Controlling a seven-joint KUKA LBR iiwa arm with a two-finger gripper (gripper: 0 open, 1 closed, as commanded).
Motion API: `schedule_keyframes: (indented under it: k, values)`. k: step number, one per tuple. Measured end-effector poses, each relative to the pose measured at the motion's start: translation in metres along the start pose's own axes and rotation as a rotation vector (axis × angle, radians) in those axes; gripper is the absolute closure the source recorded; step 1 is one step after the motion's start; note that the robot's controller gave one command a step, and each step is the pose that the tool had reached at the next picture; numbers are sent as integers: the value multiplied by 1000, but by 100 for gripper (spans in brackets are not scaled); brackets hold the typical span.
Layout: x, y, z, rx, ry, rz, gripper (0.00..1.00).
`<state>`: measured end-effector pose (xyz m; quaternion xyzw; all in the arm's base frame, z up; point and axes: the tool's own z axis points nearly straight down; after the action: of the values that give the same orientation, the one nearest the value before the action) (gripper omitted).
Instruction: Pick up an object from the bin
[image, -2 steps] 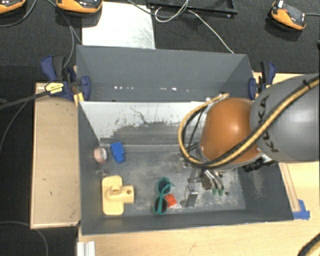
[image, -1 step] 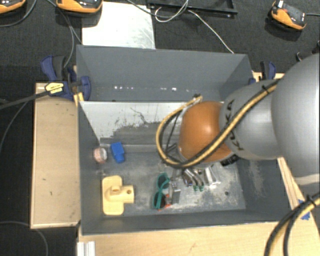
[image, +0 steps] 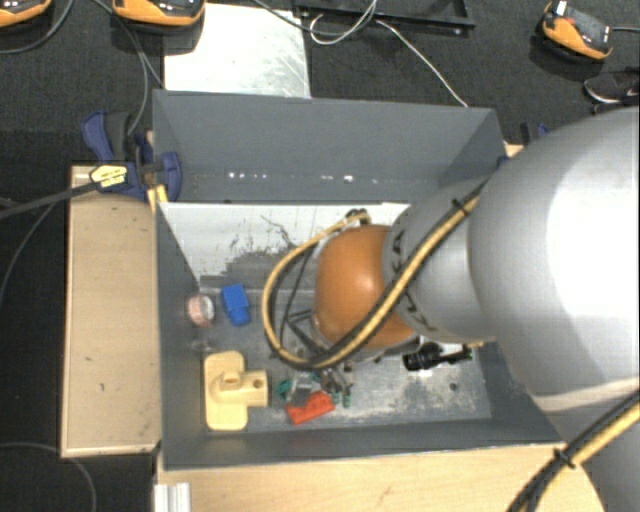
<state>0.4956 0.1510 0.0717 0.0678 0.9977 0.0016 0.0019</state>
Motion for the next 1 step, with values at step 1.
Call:
schedule_keyframes:
  k: [1]
  values:
    - [0,0,0,0,0,1,100]
